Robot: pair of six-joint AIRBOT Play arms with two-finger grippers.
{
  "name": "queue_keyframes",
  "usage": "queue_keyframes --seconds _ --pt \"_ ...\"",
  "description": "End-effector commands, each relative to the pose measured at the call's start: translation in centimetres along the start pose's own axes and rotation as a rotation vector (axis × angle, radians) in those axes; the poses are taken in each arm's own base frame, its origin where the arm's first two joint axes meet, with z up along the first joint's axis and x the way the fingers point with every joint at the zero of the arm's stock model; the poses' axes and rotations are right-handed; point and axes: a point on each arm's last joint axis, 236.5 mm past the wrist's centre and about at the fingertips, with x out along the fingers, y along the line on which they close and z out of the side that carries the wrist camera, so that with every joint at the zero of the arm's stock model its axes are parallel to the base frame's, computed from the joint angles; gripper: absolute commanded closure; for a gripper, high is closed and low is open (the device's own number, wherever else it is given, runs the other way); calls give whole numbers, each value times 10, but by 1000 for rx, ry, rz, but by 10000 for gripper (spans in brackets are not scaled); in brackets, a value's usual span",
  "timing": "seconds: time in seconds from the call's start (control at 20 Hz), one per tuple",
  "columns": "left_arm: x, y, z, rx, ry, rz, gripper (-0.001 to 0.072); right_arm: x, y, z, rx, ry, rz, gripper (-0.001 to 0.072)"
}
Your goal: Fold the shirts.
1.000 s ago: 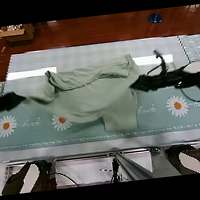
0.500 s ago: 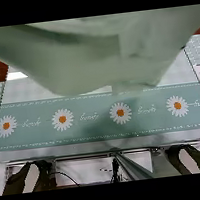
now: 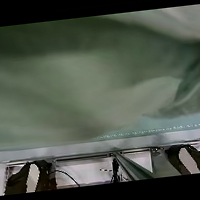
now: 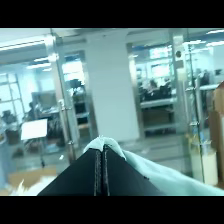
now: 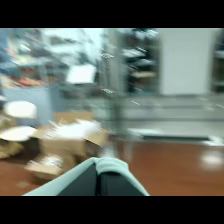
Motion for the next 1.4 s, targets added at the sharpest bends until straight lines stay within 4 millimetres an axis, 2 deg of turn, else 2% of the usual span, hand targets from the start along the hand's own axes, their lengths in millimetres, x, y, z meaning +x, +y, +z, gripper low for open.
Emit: queue_keyframes --seconds 0.0,0.1,0.35,0.4,0.5,0.6,0.8,0.9,1.0,1.1,1.25,1.35 --pt "-24 -3 -28 -12 139 34 686 -23 -25 -21 -47 103 -175 687" --pt "-34 -10 -52 -22 249 16 686 -33 -34 -38 -58 176 -230 687" --pt "-65 -24 -122 -83 568 -21 686 -65 -48 -111 -44 510 -301 687" --pt "-68 -24 -140 -96 641 -26 686 -68 -56 -123 -44 572 -322 687" --pt "-71 -27 -178 -142 790 -65 686 -63 -69 -139 -13 630 -332 687" --pt "-70 -33 -216 -215 904 -113 686 -50 -76 -173 58 734 -282 687" --pt "-67 -32 -306 -365 1142 -150 686 -33 -106 -270 228 1007 -220 687" --pt "-53 -40 -343 -479 1171 -188 686 -10 -115 -302 330 1051 -167 687" --pt "-33 -42 -371 -575 1148 -190 686 21 -143 -321 385 1035 -188 687" --pt "-1 -41 -391 -656 1079 -210 686 57 -168 -331 413 983 -183 687" --pt "50 -36 -418 -710 1006 -224 686 106 -191 -340 474 883 -148 687" --pt "78 -51 -448 -713 1019 -270 686 127 -205 -352 513 851 -140 687"
